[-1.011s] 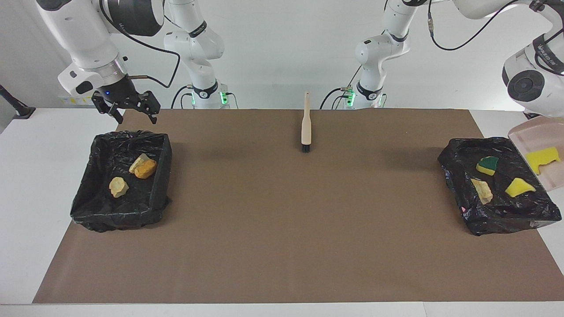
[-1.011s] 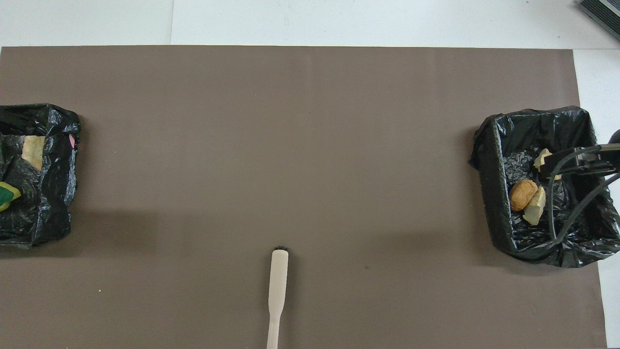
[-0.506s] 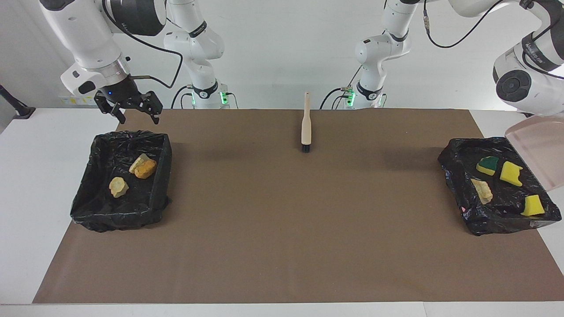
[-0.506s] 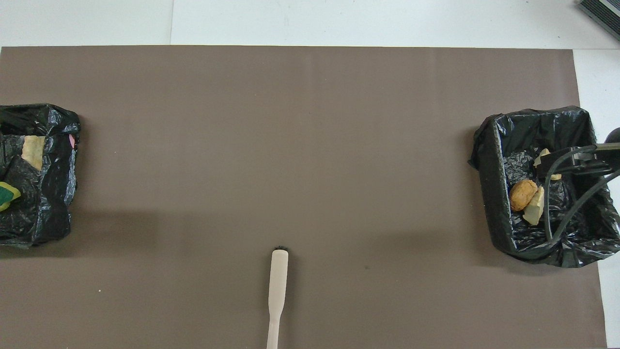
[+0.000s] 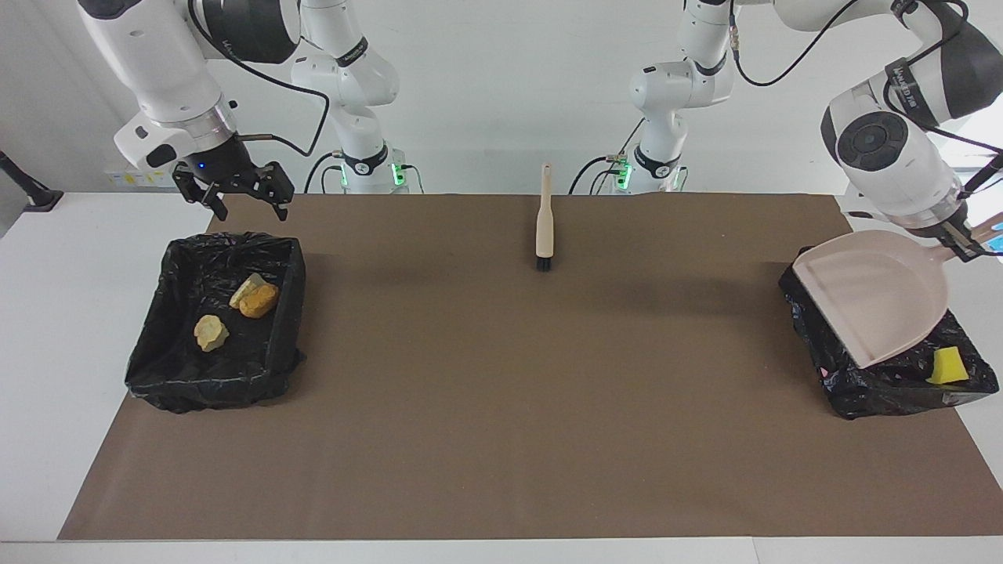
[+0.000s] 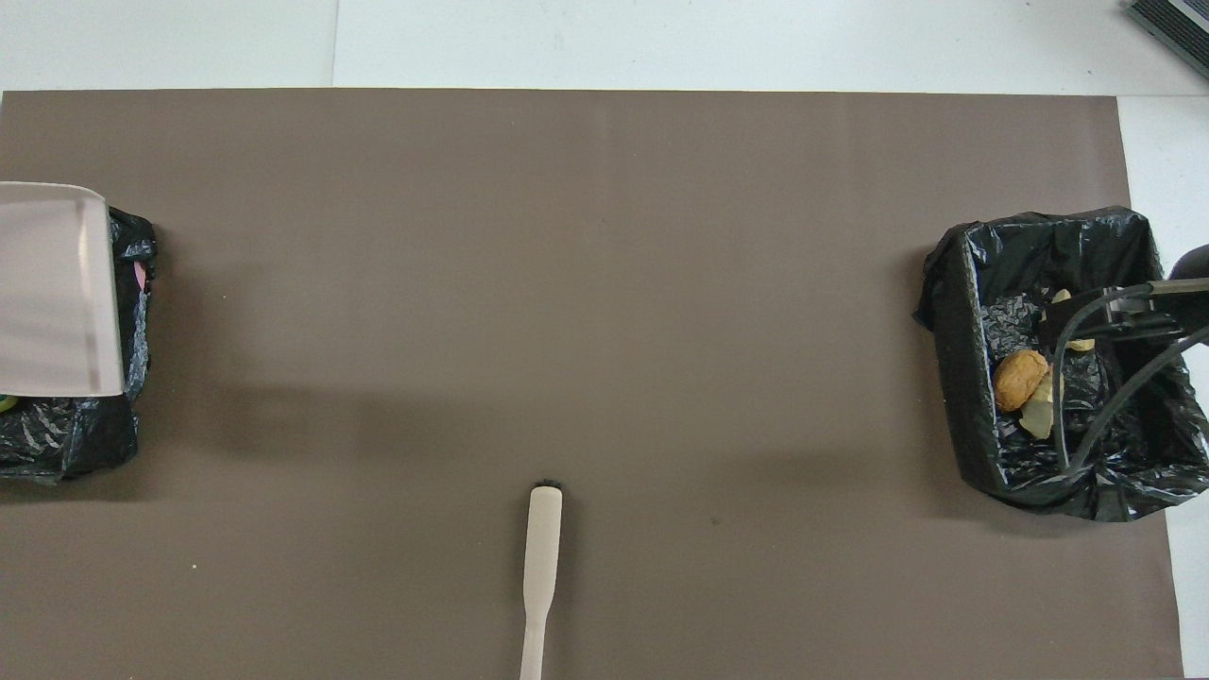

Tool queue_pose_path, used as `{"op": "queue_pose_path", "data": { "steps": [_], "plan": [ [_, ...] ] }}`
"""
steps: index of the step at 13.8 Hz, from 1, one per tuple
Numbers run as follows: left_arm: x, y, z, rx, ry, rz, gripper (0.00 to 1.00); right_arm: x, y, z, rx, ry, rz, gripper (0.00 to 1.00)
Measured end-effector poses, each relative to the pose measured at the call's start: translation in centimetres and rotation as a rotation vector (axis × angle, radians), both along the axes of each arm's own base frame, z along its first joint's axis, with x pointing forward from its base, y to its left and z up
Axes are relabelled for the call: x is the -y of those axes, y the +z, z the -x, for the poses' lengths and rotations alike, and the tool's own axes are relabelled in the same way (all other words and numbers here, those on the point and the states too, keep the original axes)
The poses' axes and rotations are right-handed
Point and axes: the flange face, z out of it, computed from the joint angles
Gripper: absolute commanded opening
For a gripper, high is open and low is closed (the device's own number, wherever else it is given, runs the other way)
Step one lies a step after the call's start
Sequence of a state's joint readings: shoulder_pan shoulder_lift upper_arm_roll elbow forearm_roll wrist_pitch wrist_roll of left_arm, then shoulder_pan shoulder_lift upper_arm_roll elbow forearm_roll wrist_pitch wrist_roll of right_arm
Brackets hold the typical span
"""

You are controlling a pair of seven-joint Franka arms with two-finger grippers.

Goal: Sweep and dump trash in bin
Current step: 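Bring the empty dustpan back to the table center with the left gripper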

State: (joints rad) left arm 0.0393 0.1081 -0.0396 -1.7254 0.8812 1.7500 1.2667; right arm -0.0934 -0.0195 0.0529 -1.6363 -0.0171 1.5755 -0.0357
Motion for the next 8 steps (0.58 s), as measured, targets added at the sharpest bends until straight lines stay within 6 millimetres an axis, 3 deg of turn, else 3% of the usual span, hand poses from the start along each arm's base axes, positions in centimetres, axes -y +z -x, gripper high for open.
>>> {"op": "queue_pose_path", "data": {
  "steps": [4, 8],
  "plan": [
    [8.2, -3.1, 1.1, 0.084, 0.187, 0.177, 0.0, 0.0, 0.0, 0.0, 0.0, 0.0, 0.0, 1.0],
    [18.8, -7.8, 2.8, 0.185, 0.427, 0.304, 0.0, 0.0, 0.0, 0.0, 0.0, 0.0, 0.0, 1.0]
  ]
}}
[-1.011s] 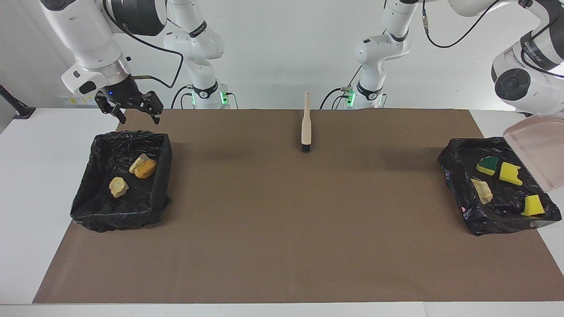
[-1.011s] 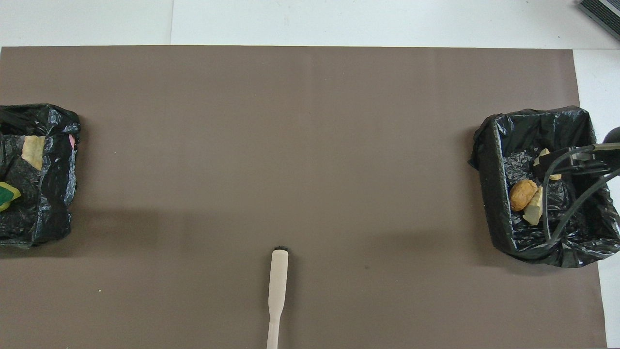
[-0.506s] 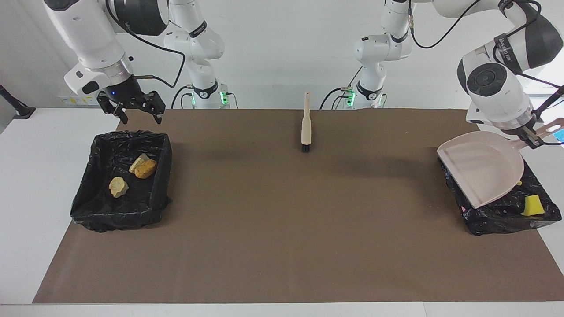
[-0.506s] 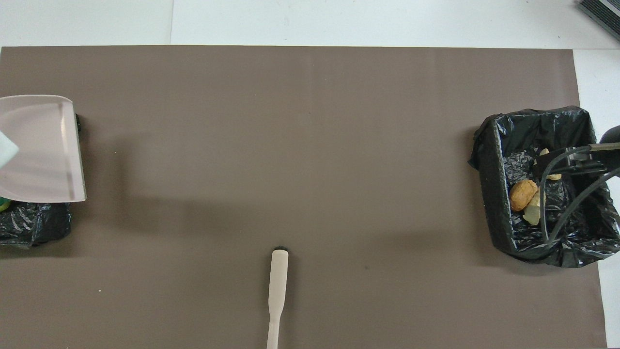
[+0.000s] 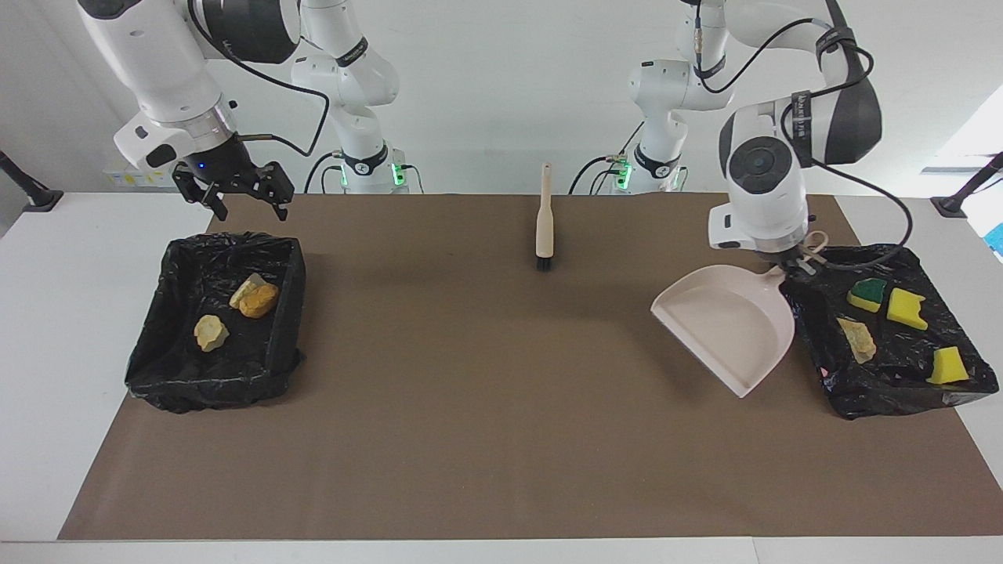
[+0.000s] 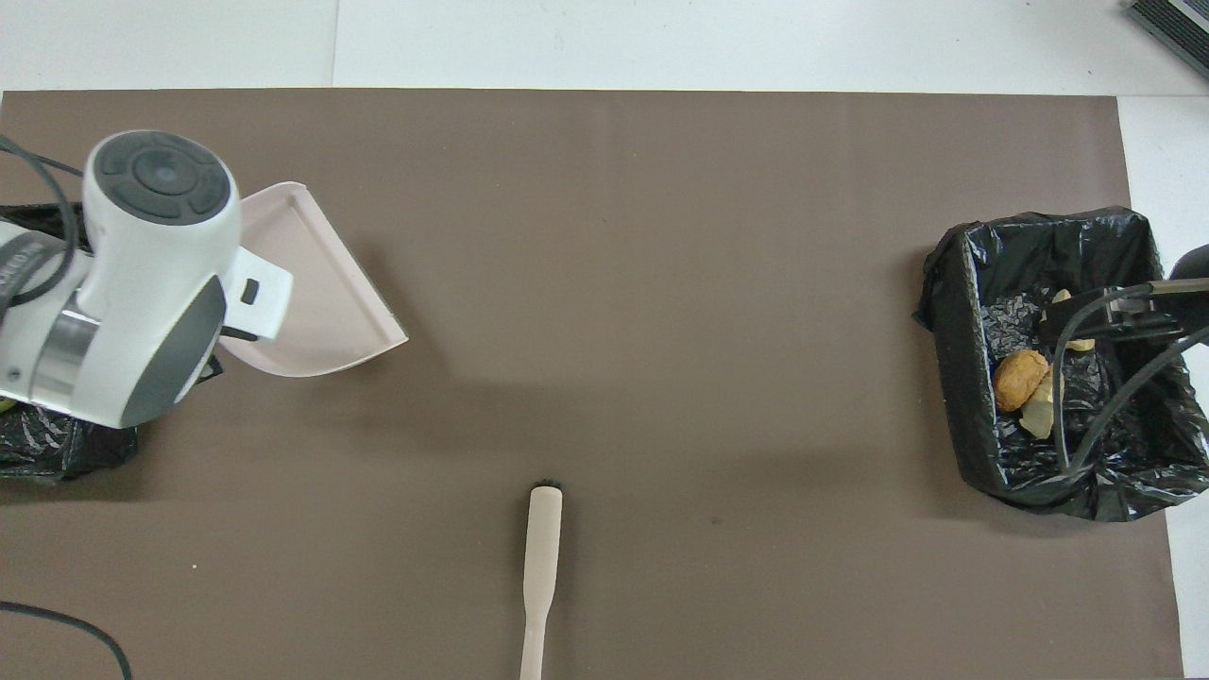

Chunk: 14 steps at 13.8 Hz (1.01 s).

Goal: Sweep and dump trash in bin
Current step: 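Bring the empty dustpan back to the table center with the left gripper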

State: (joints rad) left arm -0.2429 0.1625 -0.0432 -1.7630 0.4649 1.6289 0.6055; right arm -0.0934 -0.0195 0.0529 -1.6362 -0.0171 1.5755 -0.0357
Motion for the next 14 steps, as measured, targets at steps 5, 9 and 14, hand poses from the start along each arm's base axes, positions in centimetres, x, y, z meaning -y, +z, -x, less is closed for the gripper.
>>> {"op": "queue_pose_path", "data": {
  "steps": [5, 9, 14],
  "plan": [
    [12.6, -4.0, 3.2, 0.102, 0.38, 0.131, 0.0, 0.0, 0.0, 0.0, 0.0, 0.0, 0.0, 1.0],
    [18.8, -4.8, 3.6, 0.2, 0.66, 0.249, 0.0, 0.0, 0.0, 0.0, 0.0, 0.0, 0.0, 1.0],
    [23.2, -4.8, 2.8, 0.241, 0.839, 0.309, 0.0, 0.0, 0.0, 0.0, 0.0, 0.0, 0.0, 1.0]
  ]
}}
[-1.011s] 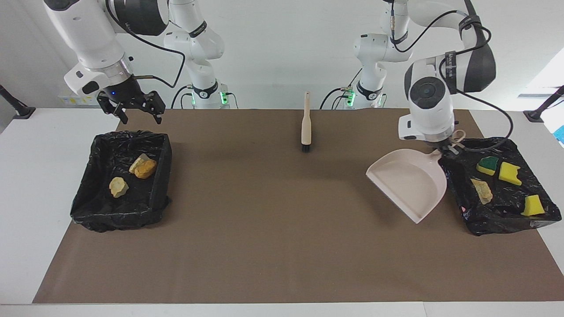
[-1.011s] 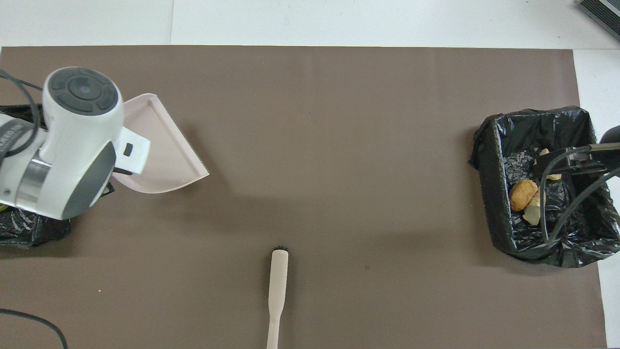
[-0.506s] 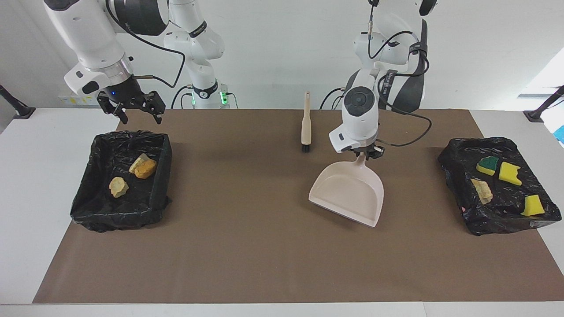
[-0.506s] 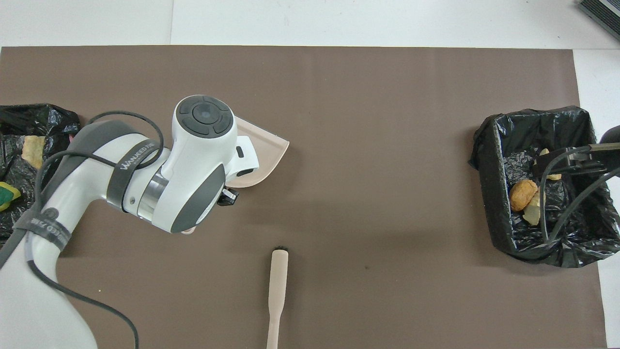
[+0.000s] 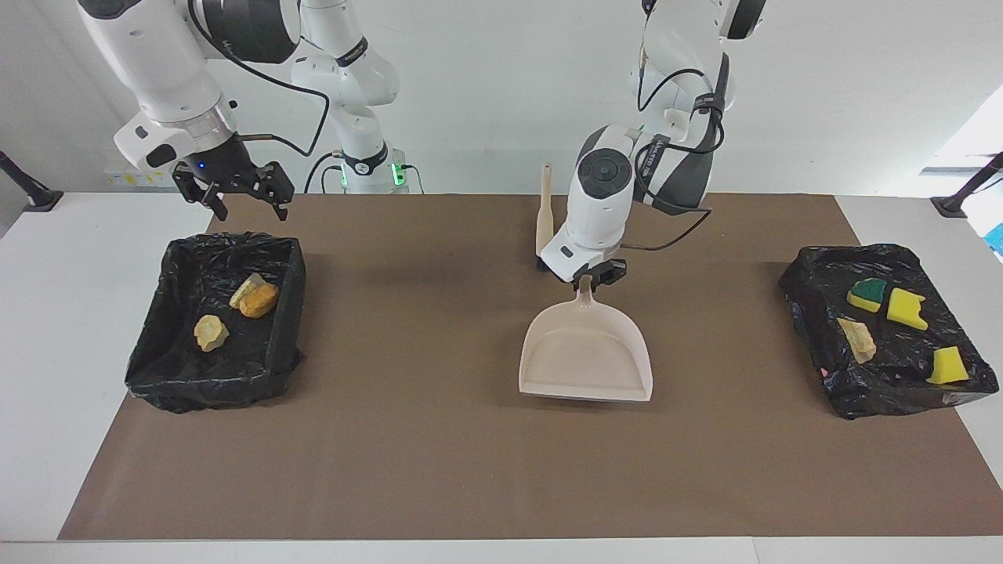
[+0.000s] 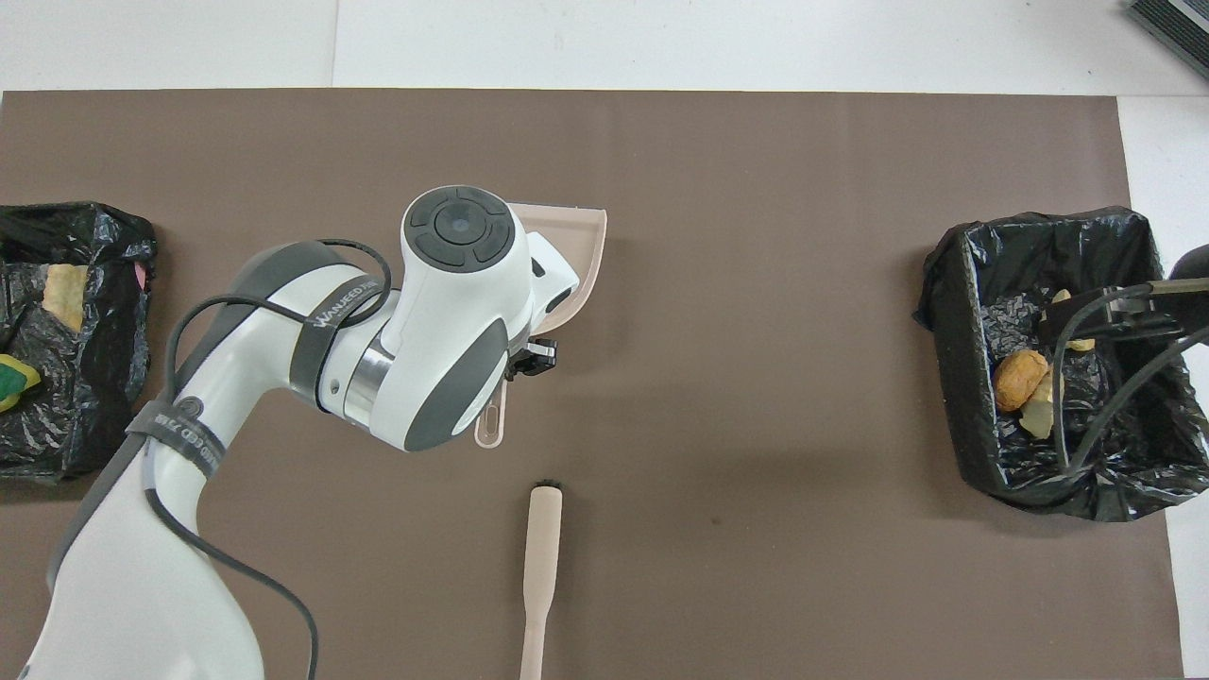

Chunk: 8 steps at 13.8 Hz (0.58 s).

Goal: Sweep and dump trash in bin
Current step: 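Bring the empty dustpan back to the table center with the left gripper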

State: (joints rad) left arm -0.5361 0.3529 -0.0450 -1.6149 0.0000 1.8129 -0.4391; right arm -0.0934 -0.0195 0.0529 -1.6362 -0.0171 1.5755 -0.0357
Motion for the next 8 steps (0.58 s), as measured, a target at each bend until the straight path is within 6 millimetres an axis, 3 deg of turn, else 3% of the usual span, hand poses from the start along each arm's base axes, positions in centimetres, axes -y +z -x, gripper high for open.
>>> {"op": "queue_pose_path", "data": {
  "steps": [3, 6, 7, 8],
  "plan": [
    [2.6, -2.6, -2.2, -0.002, 0.08, -0.002, 0.0, 0.0, 0.0, 0.0, 0.0, 0.0, 0.0, 1.0],
    [4.0, -5.6, -3.2, -0.018, 0.112, -0.015, 0.0, 0.0, 0.0, 0.0, 0.0, 0.0, 0.0, 1.0],
    [4.1, -5.8, -3.3, -0.018, 0.113, -0.015, 0.06, 0.0, 0.0, 0.0, 0.0, 0.0, 0.0, 1.0],
    [4.2, -5.7, -3.3, -0.016, 0.113, -0.013, 0.27, 0.0, 0.0, 0.0, 0.0, 0.0, 0.0, 1.0]
  ]
}}
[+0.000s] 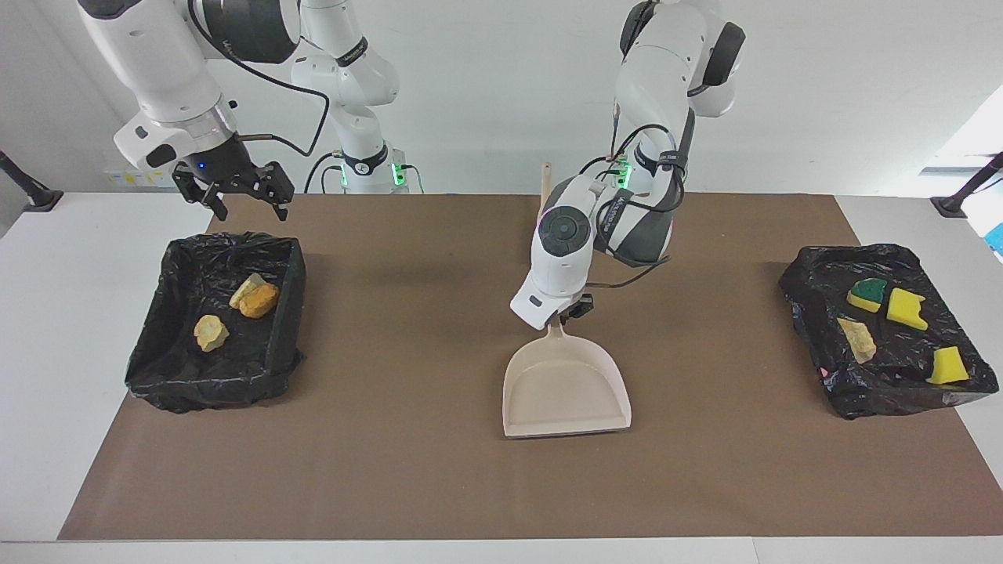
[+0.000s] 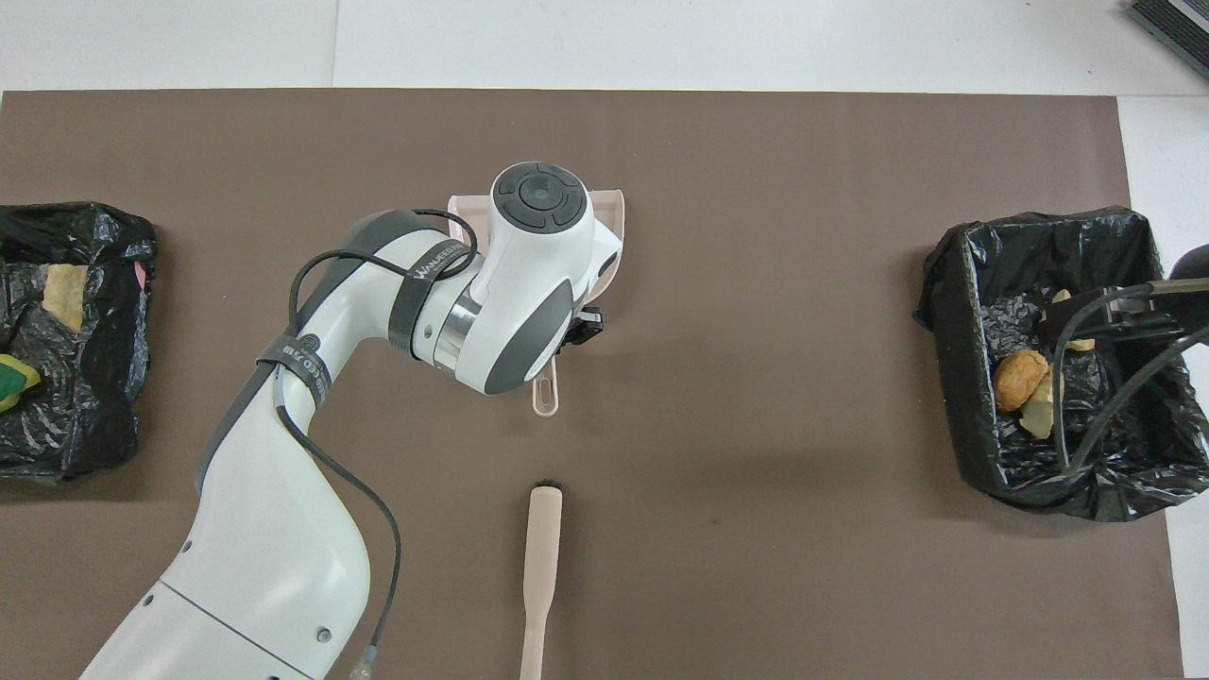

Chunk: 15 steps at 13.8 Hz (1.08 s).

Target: Sweep and dump trash in bin

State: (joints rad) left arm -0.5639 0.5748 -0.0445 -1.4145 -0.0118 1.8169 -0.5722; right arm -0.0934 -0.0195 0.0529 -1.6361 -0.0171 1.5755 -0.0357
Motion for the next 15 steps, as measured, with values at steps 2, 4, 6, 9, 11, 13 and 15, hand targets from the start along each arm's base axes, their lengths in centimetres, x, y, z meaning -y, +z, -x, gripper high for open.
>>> {"op": "queue_pose_path", "data": {
  "steps": [2, 4, 6, 9, 11, 13, 15],
  "plan": [
    [0.1, 0.3, -0.1, 0.005, -0.001, 0.003, 0.8, 0.0, 0.0, 0.0, 0.0, 0.0, 0.0, 1.0],
    [0.2, 0.7, -0.2, 0.012, 0.0, 0.007, 0.84, 0.0, 0.0, 0.0, 0.0, 0.0, 0.0, 1.0],
    [0.2, 1.7, -0.3, 0.025, -0.002, 0.015, 1.0, 0.0, 0.0, 0.0, 0.0, 0.0, 0.0, 1.0],
    [-1.3, 6.5, 0.0, 0.069, 0.009, 0.032, 1.0, 0.0, 0.0, 0.0, 0.0, 0.0, 0.0, 1.0],
    [-4.7, 10.9, 0.5, 0.082, 0.046, 0.027, 1.0, 0.0, 0.0, 0.0, 0.0, 0.0, 0.0, 1.0],
    [-10.6, 16.4, 0.7, 0.121, 0.059, 0.05, 1.0, 0.0, 0.0, 0.0, 0.0, 0.0, 0.0, 1.0],
    [-17.8, 21.8, 2.1, 0.127, 0.024, 0.062, 1.0, 0.0, 0.0, 0.0, 0.0, 0.0, 0.0, 1.0]
  ]
}}
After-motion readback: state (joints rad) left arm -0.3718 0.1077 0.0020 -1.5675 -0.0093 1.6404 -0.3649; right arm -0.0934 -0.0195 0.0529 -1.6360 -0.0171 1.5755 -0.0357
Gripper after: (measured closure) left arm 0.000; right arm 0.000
